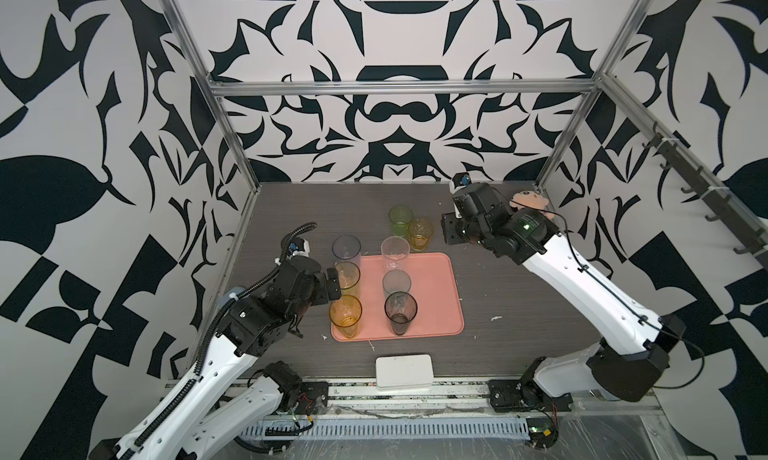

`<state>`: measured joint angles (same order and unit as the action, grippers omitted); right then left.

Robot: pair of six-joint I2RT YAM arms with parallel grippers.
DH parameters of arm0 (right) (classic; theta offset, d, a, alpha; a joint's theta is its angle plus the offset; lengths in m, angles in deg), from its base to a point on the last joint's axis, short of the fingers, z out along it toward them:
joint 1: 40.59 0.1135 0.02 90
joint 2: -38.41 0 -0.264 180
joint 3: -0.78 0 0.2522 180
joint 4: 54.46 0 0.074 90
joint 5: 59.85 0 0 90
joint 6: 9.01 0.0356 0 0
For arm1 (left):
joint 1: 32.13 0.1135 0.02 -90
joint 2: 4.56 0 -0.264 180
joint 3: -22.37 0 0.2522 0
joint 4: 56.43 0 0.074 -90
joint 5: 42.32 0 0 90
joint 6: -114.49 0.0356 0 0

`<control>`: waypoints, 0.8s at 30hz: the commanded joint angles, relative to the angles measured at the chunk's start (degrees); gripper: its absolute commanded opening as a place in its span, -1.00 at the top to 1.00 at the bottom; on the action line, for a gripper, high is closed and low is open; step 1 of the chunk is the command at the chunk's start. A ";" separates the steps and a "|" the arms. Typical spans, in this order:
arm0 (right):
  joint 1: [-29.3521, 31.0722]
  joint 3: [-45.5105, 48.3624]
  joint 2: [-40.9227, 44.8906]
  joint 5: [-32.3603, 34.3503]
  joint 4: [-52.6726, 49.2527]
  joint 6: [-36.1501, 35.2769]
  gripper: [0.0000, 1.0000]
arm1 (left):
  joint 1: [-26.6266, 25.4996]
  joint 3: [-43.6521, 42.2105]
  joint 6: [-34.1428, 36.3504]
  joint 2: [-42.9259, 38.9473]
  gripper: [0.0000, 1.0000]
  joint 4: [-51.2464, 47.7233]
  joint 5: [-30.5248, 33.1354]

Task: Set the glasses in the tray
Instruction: 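Raise right gripper and move it over the green cup beyond the tray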

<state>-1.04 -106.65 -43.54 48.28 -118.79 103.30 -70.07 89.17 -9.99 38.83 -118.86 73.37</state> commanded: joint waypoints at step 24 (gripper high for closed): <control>-9.02 -24.60 -26.30 -6.53 5.50 -6.05 -0.04 | 0.10 1.98 0.29 1.96 -0.99 -0.04 3.03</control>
<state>-9.39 -126.41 -67.80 42.32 -112.45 97.53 -70.07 89.28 -9.77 41.00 -118.84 75.10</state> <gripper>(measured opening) 0.520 0.994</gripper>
